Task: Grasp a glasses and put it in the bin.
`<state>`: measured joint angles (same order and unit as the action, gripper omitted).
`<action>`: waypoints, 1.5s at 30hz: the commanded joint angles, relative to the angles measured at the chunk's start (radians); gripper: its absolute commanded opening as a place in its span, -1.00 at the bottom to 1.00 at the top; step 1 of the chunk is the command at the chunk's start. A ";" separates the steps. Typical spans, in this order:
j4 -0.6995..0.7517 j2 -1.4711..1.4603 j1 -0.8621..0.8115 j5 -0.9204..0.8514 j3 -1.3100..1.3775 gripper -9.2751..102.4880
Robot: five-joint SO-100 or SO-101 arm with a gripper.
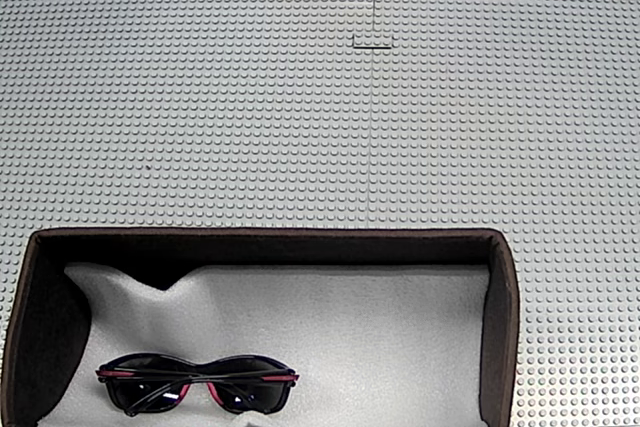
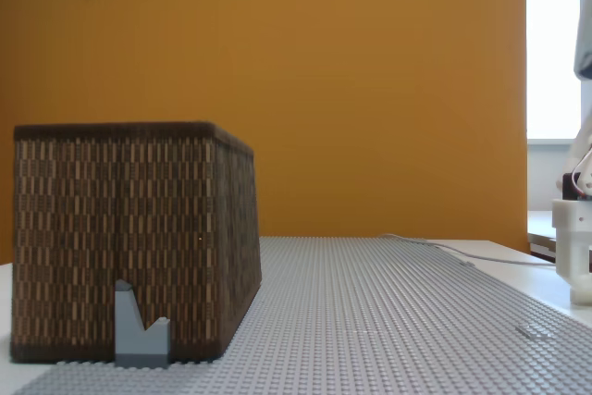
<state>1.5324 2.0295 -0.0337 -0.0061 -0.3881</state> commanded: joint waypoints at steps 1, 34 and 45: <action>-0.081 0.129 -0.009 0.006 -0.273 -0.46; -0.684 0.788 0.043 0.067 -1.489 -0.51; -0.541 0.644 0.170 0.029 -1.391 -0.84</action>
<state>0.9296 2.7428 0.0997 0.0245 -1.8454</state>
